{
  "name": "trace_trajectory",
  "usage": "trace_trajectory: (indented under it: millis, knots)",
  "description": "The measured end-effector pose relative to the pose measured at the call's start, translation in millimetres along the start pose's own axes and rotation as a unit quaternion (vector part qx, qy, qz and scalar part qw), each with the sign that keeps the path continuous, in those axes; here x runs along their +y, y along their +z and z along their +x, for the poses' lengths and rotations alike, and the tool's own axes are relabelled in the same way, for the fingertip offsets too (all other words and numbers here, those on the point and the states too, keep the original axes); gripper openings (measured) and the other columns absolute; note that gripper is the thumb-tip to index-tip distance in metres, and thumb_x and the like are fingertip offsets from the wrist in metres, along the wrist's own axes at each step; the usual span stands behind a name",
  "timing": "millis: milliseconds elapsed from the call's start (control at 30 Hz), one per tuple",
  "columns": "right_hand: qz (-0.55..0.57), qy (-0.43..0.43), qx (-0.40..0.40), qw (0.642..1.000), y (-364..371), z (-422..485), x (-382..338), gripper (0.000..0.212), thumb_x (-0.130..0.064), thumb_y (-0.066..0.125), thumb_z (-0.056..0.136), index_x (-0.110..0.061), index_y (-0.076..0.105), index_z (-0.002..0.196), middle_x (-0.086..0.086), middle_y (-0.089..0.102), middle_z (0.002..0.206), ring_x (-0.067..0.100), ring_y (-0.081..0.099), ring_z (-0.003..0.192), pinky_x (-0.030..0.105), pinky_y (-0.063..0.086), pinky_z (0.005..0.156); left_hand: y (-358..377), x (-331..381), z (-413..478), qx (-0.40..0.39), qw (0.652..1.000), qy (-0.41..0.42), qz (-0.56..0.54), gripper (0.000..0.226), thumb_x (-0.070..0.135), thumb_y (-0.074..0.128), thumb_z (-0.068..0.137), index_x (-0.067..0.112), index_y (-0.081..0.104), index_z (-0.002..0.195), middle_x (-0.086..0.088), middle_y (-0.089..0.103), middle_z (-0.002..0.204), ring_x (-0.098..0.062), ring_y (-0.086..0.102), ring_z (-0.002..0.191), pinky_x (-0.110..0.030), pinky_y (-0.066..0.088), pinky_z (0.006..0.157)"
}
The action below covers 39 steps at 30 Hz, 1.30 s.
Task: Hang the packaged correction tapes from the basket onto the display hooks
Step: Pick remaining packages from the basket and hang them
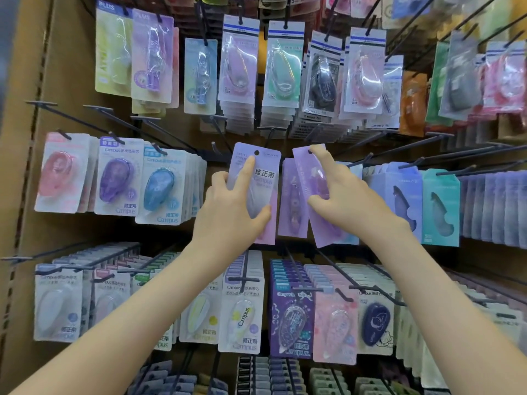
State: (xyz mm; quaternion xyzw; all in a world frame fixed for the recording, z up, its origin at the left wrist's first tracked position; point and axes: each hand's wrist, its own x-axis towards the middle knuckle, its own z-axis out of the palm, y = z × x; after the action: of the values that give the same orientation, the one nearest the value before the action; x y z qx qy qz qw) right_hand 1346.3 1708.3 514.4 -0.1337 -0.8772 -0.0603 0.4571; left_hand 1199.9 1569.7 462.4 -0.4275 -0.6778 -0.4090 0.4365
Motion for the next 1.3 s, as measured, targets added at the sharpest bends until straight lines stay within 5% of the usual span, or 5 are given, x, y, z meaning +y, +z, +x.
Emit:
trace_trajectory:
  millis: [633,833,967,1100,1300]
  knots:
    - [-0.017,0.105,-0.049,0.993,57,25,4,0.065,-0.035,0.043,0.097,-0.042,0.006,0.150,0.009,0.039,0.111,0.030,0.049,0.093,0.036,0.039,0.076,7,-14,-7,-0.013,0.991,0.079,-0.108,0.082,0.042,0.066,0.084,0.039,0.018,0.150,-0.005,0.036,0.131,-0.020,0.048,0.111,-0.038,0.053,0.081]
    - [-0.001,0.124,-0.076,0.989,73,23,8,0.066,-0.040,0.038,0.100,-0.050,-0.008,0.147,0.015,0.034,0.144,0.035,0.048,0.121,0.046,0.042,0.098,12,-11,-12,-0.022,0.976,0.042,-0.210,0.082,0.042,0.068,0.084,0.043,0.017,0.148,0.003,0.036,0.131,-0.002,0.039,0.112,0.002,0.032,0.081]
    - [0.164,0.107,0.058,0.979,59,-2,-4,0.052,-0.049,0.033,0.098,-0.041,0.023,0.149,0.001,0.046,0.143,0.020,0.048,0.125,0.042,0.041,0.103,20,-2,-13,-0.029,0.963,0.040,-0.265,0.083,0.043,0.069,0.082,0.044,0.018,0.147,0.006,0.037,0.128,0.008,0.035,0.103,0.010,0.026,0.077]
    - [0.480,0.093,0.064,0.870,27,-35,-22,0.036,-0.042,0.040,0.100,-0.027,0.051,0.132,-0.003,0.067,0.111,0.010,0.066,0.094,0.027,0.053,0.076,34,20,-18,-0.037,0.954,0.067,-0.291,0.083,0.045,0.068,0.081,0.050,0.013,0.144,0.006,0.038,0.127,0.000,0.040,0.110,-0.001,0.035,0.079]
    - [0.411,0.105,0.098,0.900,-6,-60,16,0.016,-0.016,0.057,0.095,-0.026,0.066,0.104,-0.007,0.073,0.104,0.012,0.068,0.101,0.039,0.054,0.088,62,80,-30,-0.096,0.940,0.143,-0.294,0.092,0.046,0.073,0.077,0.052,0.009,0.144,-0.004,0.029,0.140,-0.016,0.037,0.125,-0.027,0.039,0.099]
